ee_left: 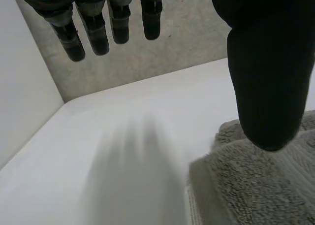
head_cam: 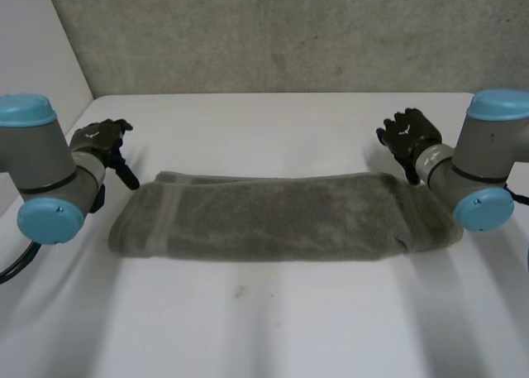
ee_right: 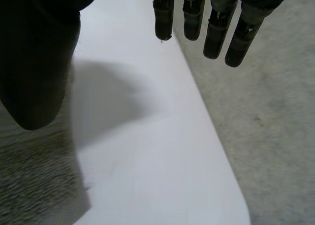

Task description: Fold the towel.

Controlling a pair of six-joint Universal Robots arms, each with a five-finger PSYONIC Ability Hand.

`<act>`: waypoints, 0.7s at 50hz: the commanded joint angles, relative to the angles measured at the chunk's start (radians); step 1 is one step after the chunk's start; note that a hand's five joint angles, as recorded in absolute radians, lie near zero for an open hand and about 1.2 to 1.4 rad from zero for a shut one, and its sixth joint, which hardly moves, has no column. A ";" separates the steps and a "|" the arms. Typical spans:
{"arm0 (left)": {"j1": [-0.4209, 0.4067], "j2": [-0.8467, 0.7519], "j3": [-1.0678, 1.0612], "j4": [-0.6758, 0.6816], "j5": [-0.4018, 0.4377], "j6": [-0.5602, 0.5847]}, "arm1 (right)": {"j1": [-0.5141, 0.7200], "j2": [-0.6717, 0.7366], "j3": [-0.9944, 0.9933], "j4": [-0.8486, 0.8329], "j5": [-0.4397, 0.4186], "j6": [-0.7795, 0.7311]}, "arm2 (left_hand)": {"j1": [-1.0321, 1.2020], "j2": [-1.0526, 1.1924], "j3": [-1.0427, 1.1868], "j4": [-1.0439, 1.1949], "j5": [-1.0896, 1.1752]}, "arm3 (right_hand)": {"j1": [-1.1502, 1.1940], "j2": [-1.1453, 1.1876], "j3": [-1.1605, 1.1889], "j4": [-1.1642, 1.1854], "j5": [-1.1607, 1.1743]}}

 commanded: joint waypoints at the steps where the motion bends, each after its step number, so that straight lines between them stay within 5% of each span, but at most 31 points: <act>1: -0.009 0.087 -0.026 -0.014 0.001 -0.006 | -0.009 -0.148 0.020 -0.002 0.004 0.118 | -0.047 -0.042 -0.044 -0.044 -0.057 | -0.065 -0.081 -0.071 -0.082 -0.060; 18: -0.019 0.397 -0.410 0.020 0.020 -0.001 | -0.101 -0.564 0.605 0.006 -0.051 0.250 | -0.047 -0.042 -0.044 -0.044 -0.057 | -0.065 -0.081 -0.071 -0.082 -0.060; 35: -0.044 0.467 -0.625 0.175 0.052 -0.001 | -0.264 -0.577 0.951 -0.155 -0.237 0.262 | -0.047 -0.042 -0.044 -0.044 -0.057 | 0.095 0.079 0.089 0.078 0.100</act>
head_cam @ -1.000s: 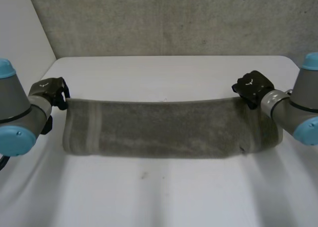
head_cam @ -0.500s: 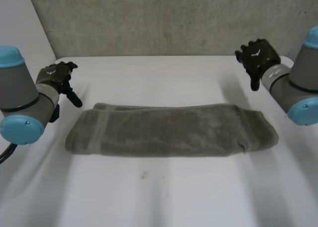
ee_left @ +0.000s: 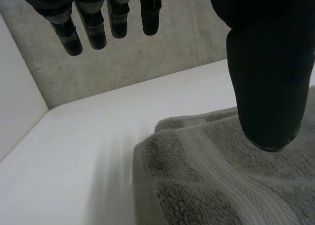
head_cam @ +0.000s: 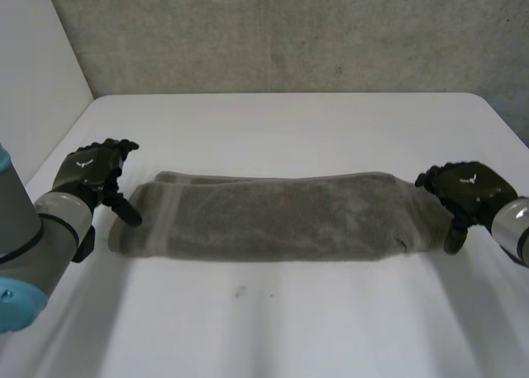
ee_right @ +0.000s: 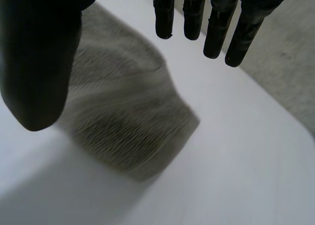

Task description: Fold the towel.

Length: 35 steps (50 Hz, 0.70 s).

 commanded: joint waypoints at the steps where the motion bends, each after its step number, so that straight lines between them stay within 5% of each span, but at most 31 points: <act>1: -0.003 0.004 -0.043 0.052 0.005 0.000 | -0.043 0.055 0.072 -0.126 -0.056 -0.009 | 0.002 0.010 0.006 0.007 -0.025 | 0.100 0.079 0.088 0.078 0.097; 9: -0.003 0.003 -0.051 0.058 0.005 -0.002 | -0.046 0.184 0.021 -0.169 -0.049 -0.028 | 0.002 0.010 0.006 0.007 -0.025 | 0.473 0.452 0.461 0.451 0.470; 11: -0.003 0.003 -0.051 0.060 0.005 -0.002 | -0.047 0.230 -0.024 -0.166 -0.039 -0.052 | 0.002 0.010 0.006 0.007 -0.025 | 0.914 0.893 0.902 0.892 0.911; 14: -0.003 0.004 -0.052 0.060 0.005 -0.002 | -0.072 0.250 -0.070 -0.166 -0.020 -0.071 | 0.002 0.010 0.006 0.007 -0.025 | 1.161 1.141 1.149 1.139 1.159; 20: -0.003 0.004 -0.054 0.060 0.005 -0.002 | -0.162 0.236 -0.117 -0.158 0.010 -0.088 | 0.002 0.010 0.006 0.007 -0.025 | 1.162 1.141 1.150 1.140 1.159; 29: 0.000 0.006 -0.067 0.060 0.007 -0.002 | -0.314 0.160 -0.199 -0.107 0.041 -0.354 | 0.002 0.010 0.006 0.007 -0.025 | 1.162 1.141 1.150 1.140 1.159; 35: -0.001 0.007 -0.067 0.060 0.005 -0.003 | -0.086 0.103 -0.326 -0.014 0.056 -0.260 | 0.002 0.010 0.006 0.007 -0.025 | 1.162 1.141 1.150 1.140 1.159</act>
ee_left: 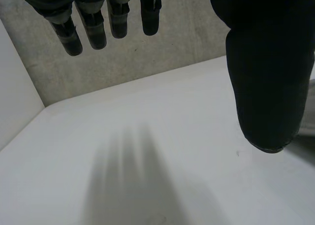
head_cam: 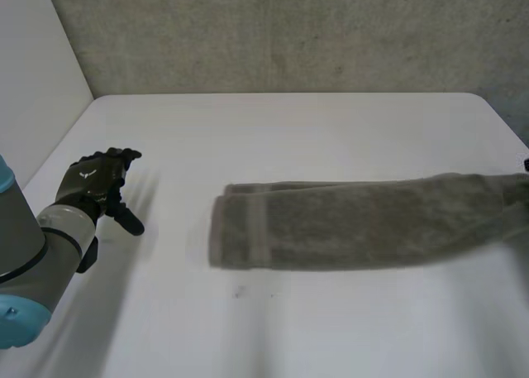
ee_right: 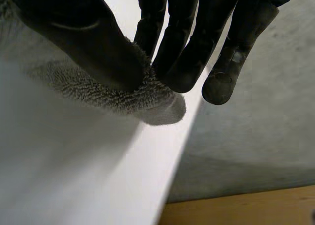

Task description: Fold the towel.

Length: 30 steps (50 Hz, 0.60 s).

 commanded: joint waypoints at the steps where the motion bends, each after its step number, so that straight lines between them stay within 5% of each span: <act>1: -0.003 0.002 -0.002 0.000 -0.001 -0.001 | 0.268 -0.068 -0.149 0.094 0.021 0.100 | 0.002 0.010 0.006 0.008 -0.025 | 0.084 0.096 0.067 0.057 0.071; 7: -0.003 0.003 -0.005 0.000 -0.001 -0.003 | 0.508 -0.045 -0.207 0.091 0.037 0.154 | 0.002 0.010 0.006 0.008 -0.025 | 0.084 0.096 0.067 0.057 0.071; 12: 0.002 0.011 -0.014 0.002 0.000 -0.002 | 0.871 0.035 -0.219 0.041 0.049 0.148 | 0.002 0.010 0.006 0.008 -0.025 | 0.084 0.096 0.067 0.057 0.071; 22: -0.003 0.011 -0.020 0.014 0.000 -0.001 | 1.085 0.250 -0.226 0.016 0.063 0.092 | 0.002 0.010 0.006 0.008 -0.025 | 0.084 0.096 0.067 0.057 0.071; 23: -0.004 0.011 -0.020 0.014 0.000 -0.001 | 1.085 0.256 -0.218 0.024 0.064 0.061 | 0.002 0.010 0.006 0.008 -0.025 | -0.383 -0.371 -0.400 -0.410 -0.396; 24: -0.004 0.011 -0.020 0.014 0.000 -0.001 | 1.085 0.256 -0.218 0.024 0.064 0.061 | 0.002 0.010 0.006 0.008 -0.025 | -0.387 -0.376 -0.405 -0.415 -0.401; 25: -0.004 0.011 -0.020 0.014 0.000 -0.001 | 1.083 0.244 -0.204 0.030 0.070 0.044 | 0.002 0.010 0.006 0.008 -0.025 | -0.980 -0.969 -0.998 -1.008 -0.994; 30: -0.007 0.016 -0.019 0.016 0.002 0.000 | 1.030 0.123 -0.148 0.018 0.081 0.105 | 0.002 0.010 0.006 0.008 -0.025 | -1.138 -1.126 -1.155 -1.165 -1.151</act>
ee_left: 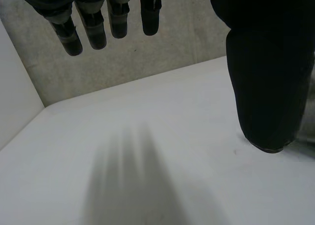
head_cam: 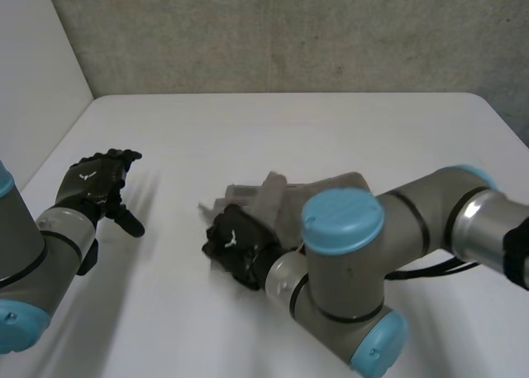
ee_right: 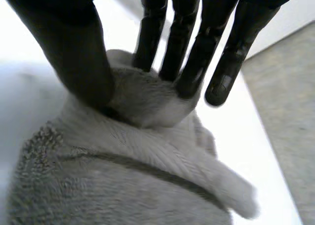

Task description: Fold the towel.

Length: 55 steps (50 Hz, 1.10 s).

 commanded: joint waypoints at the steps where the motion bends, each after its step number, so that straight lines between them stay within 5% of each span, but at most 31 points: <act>1: -0.009 0.006 0.008 0.002 0.001 0.003 | -0.114 -0.163 0.098 -0.018 0.015 0.087 | 0.002 0.010 0.006 0.008 -0.024 | -0.458 -0.462 -0.474 -0.473 -0.458; 11: -0.130 0.006 0.086 0.000 0.017 0.012 | -0.369 -0.392 0.314 -0.065 -0.018 0.391 | 0.014 0.022 0.019 0.020 -0.012 | -0.458 -0.462 -0.474 -0.473 -0.458; 24: -0.316 -0.074 0.212 -0.014 0.035 0.015 | -0.579 -0.357 0.527 -0.101 -0.085 0.258 | 0.020 0.028 0.025 0.026 -0.006 | -0.364 -0.367 -0.379 -0.378 -0.363; 29: -0.327 -0.091 0.212 -0.012 0.041 0.014 | -0.605 -0.340 0.555 -0.118 -0.087 0.201 | 0.032 0.040 0.036 0.038 0.006 | -0.164 -0.168 -0.179 -0.179 -0.163; 47: -0.451 -0.332 0.419 -0.032 0.090 0.009 | -0.591 -0.345 0.597 -0.174 -0.085 0.201 | 0.111 0.119 0.116 0.117 0.085 | -0.172 -0.176 -0.188 -0.187 -0.172; 55: -0.451 -0.535 0.698 -0.233 0.083 0.000 | -0.591 -0.343 0.618 -0.177 -0.087 0.201 | 0.214 0.222 0.218 0.220 0.188 | -0.172 -0.176 -0.188 -0.187 -0.172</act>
